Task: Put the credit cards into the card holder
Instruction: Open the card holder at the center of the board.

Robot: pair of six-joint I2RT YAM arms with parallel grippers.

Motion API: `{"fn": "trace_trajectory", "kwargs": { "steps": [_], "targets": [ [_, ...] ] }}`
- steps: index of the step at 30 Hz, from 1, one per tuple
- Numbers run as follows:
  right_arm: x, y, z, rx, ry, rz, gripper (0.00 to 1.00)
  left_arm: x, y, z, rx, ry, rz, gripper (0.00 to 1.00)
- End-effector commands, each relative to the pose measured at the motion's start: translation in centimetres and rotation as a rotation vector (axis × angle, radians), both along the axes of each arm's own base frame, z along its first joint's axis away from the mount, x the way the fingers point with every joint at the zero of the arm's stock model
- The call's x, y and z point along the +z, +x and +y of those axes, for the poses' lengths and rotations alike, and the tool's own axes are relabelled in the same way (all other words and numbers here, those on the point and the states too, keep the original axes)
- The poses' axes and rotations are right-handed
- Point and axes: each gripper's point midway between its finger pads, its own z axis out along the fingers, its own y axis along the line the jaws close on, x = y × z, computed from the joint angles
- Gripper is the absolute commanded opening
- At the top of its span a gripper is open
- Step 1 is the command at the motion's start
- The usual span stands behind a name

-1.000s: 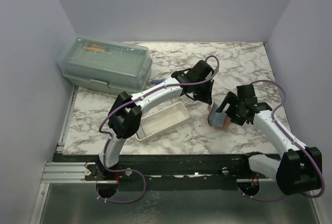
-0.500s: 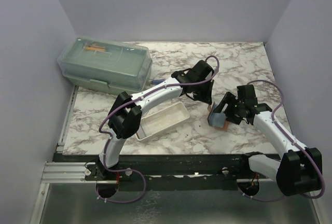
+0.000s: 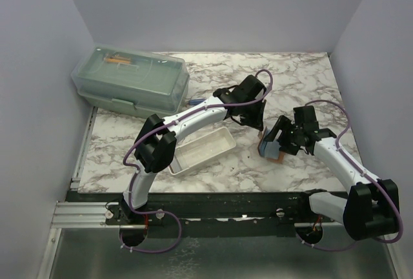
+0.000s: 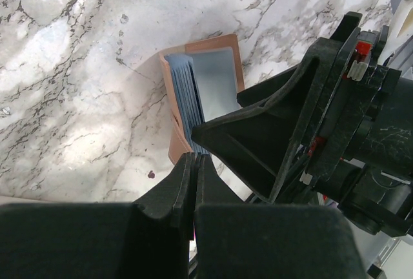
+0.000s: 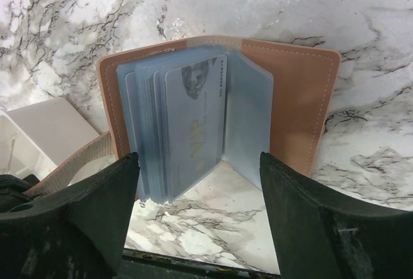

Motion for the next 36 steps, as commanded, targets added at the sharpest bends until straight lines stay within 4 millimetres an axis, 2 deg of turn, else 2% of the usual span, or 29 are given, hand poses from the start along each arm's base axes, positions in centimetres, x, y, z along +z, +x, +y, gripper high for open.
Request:
{"fn": "trace_trajectory", "kwargs": {
  "steps": [1,11,16,21,22,25,29,33,34,36],
  "targets": [
    [0.3,0.1,0.7,0.036,0.027,-0.019,0.78,3.9,-0.1,-0.2,-0.022,-0.072,-0.038,0.00],
    [-0.3,0.4,1.1,0.039,0.043,-0.013,0.76,3.7,-0.2,-0.3,-0.026,-0.072,-0.031,0.00],
    [-1.2,0.0,0.5,0.019,0.015,0.026,0.69,3.8,-0.2,-0.2,-0.022,-0.069,-0.038,0.00],
    [-0.9,-0.5,-0.3,-0.008,-0.022,0.021,0.64,3.2,0.4,0.3,-0.003,-0.042,-0.058,0.00],
    [-0.9,-0.6,-0.4,-0.011,-0.025,0.021,0.62,3.1,0.5,0.5,0.001,-0.037,-0.058,0.00],
    [-0.9,-0.9,-0.6,-0.017,-0.030,0.021,0.47,2.5,1.1,1.0,0.018,-0.021,-0.058,0.00],
    [-1.3,-0.9,-0.4,-0.016,-0.023,0.028,0.45,1.9,1.5,1.6,0.024,-0.002,-0.059,0.00],
    [-1.5,-0.6,0.2,0.000,0.011,0.018,0.37,1.1,1.1,1.6,-0.005,0.006,-0.033,0.00],
    [-1.6,-0.6,0.3,-0.002,0.014,0.022,0.33,0.8,0.9,1.6,-0.011,0.011,-0.025,0.02],
    [-1.8,-0.7,0.3,-0.005,0.015,0.031,0.29,0.5,0.9,1.8,-0.014,0.029,-0.022,0.15]
  ]
}}
